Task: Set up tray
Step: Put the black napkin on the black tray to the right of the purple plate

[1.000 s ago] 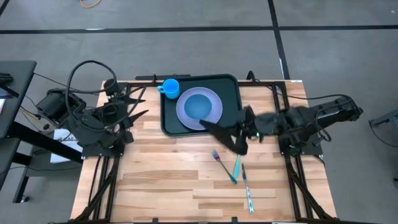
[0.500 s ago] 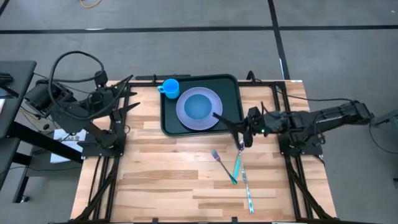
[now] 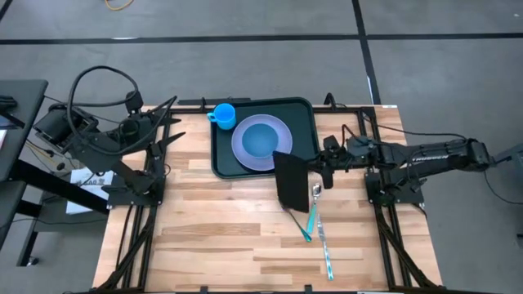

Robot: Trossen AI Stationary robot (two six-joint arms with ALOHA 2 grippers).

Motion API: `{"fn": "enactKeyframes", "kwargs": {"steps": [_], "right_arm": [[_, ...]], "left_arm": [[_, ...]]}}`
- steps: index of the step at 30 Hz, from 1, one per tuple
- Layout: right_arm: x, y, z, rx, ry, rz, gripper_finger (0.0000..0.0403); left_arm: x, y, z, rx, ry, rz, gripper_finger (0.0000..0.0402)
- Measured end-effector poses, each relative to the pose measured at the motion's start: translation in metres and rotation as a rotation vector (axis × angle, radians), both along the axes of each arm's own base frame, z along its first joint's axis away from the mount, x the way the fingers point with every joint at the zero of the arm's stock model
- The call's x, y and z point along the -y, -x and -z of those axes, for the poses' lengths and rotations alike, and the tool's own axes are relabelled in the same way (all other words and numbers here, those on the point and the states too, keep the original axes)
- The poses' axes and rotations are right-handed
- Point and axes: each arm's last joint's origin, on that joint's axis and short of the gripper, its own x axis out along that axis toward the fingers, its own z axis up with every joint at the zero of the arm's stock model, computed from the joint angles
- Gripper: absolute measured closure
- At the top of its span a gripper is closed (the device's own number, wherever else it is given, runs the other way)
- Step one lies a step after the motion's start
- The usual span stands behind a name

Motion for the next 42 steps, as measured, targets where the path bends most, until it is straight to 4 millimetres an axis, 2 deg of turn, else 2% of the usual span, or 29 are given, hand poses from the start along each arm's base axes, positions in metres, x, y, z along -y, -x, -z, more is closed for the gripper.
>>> {"fn": "enactKeyframes", "kwargs": {"steps": [4,7,12,27,42], "right_arm": [[0.020,-0.001,0.014,-0.109,-0.002,0.105,0.0403],[0.035,-0.003,0.036,-0.204,-0.024,0.156,0.0403],[0.060,-0.010,0.054,-0.227,-0.081,0.178,0.0403],[0.129,0.002,0.089,-0.348,-0.164,0.376,0.0403],[0.173,0.014,0.121,-0.380,-0.258,0.493,0.0403]], "left_arm": [[0.000,0.000,0.000,-0.006,-0.010,0.004,0.0270],[0.000,0.000,0.000,-0.004,-0.006,0.003,0.0270],[0.000,0.000,0.000,0.009,0.016,-0.007,0.0270],[0.001,0.000,0.001,0.001,0.042,0.016,0.0270],[0.001,-0.001,0.001,0.000,0.042,0.016,0.0270]]}}
